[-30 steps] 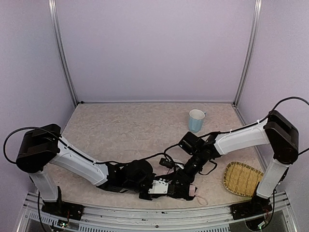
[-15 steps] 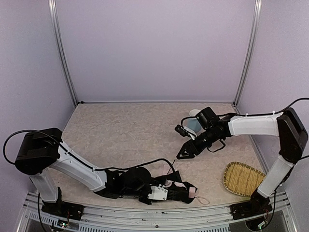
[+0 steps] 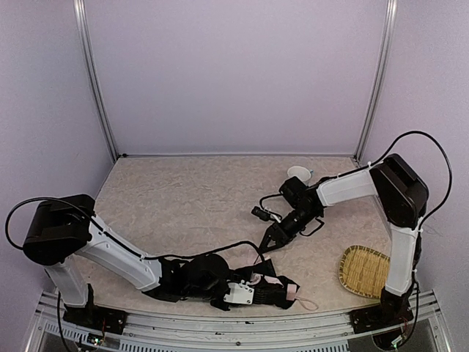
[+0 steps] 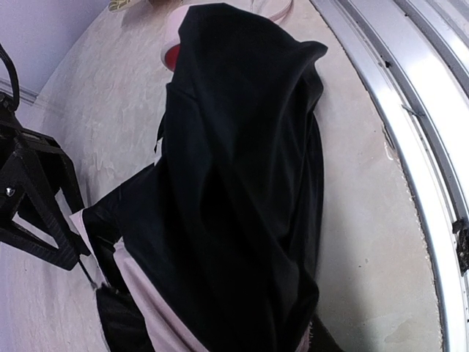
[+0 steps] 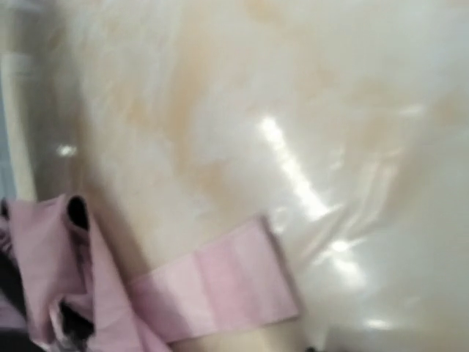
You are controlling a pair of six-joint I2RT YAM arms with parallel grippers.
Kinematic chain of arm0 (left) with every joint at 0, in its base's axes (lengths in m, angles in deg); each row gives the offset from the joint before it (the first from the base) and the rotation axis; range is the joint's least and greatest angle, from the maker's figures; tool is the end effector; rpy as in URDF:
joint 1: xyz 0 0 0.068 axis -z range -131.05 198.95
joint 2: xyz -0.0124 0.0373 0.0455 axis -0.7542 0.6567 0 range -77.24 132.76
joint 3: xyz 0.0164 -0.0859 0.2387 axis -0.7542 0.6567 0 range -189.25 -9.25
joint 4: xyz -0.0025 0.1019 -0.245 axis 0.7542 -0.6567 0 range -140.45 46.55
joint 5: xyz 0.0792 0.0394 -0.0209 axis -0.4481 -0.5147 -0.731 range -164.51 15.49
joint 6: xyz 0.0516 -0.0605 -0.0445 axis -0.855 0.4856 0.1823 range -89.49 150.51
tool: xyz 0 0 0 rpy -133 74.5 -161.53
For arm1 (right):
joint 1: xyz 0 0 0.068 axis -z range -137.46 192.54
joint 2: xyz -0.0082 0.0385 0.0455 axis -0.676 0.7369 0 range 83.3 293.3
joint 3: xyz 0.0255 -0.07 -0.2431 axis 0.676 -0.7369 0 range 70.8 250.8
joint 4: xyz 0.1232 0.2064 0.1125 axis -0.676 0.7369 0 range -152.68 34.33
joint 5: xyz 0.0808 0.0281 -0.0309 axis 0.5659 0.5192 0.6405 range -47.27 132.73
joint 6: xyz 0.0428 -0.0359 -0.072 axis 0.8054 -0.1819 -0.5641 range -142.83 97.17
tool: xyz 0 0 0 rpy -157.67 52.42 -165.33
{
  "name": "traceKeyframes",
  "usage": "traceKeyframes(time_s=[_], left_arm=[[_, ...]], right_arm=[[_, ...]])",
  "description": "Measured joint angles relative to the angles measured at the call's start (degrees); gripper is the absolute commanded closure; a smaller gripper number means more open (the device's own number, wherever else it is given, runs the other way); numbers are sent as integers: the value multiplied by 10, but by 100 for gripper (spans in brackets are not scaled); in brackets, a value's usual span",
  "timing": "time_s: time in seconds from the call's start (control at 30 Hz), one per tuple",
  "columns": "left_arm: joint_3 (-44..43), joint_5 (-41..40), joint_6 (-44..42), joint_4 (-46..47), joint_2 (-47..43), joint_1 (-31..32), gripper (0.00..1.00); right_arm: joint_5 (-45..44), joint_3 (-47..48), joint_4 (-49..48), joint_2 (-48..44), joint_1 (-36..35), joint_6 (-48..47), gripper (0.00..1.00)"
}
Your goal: Put away the umbrella
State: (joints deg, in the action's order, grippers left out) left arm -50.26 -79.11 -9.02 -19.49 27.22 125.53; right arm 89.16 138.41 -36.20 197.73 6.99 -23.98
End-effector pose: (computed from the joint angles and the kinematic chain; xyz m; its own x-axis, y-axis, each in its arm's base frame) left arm 0.0914 -0.3546 0.0556 0.4941 0.6626 -0.5629 0.8307 -0.1686 0.5306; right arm 0.2691 0.2649 0.0709 -0.7677 -0.5655 -0.3013 -0.5856 0.4285 0.6881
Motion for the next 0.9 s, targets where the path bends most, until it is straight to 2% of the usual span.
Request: traceKeyframes(time_s=[0.13, 0.17, 0.3, 0.47, 0.6, 0.7, 0.9], left_arm=[[0, 2, 0, 0, 0, -1, 75], [0, 3, 0, 0, 0, -1, 75], [0, 4, 0, 0, 0, -2, 79], [2, 19, 0, -2, -4, -4, 85], [5, 27, 3, -6, -8, -8, 91], [-1, 33, 2, -17, -8, -11, 92], [-18, 59, 3, -43, -5, -9, 92]], right_arm=[[46, -12, 7, 7, -9, -14, 96], [61, -17, 7, 8, -11, -12, 100], [93, -23, 11, 8, -12, -20, 100], [82, -18, -6, 8, -9, -8, 100], [42, -15, -19, 5, -5, 14, 100], [-6, 8, -16, 5, -4, 19, 100], [-76, 46, -76, -17, 17, 19, 100]])
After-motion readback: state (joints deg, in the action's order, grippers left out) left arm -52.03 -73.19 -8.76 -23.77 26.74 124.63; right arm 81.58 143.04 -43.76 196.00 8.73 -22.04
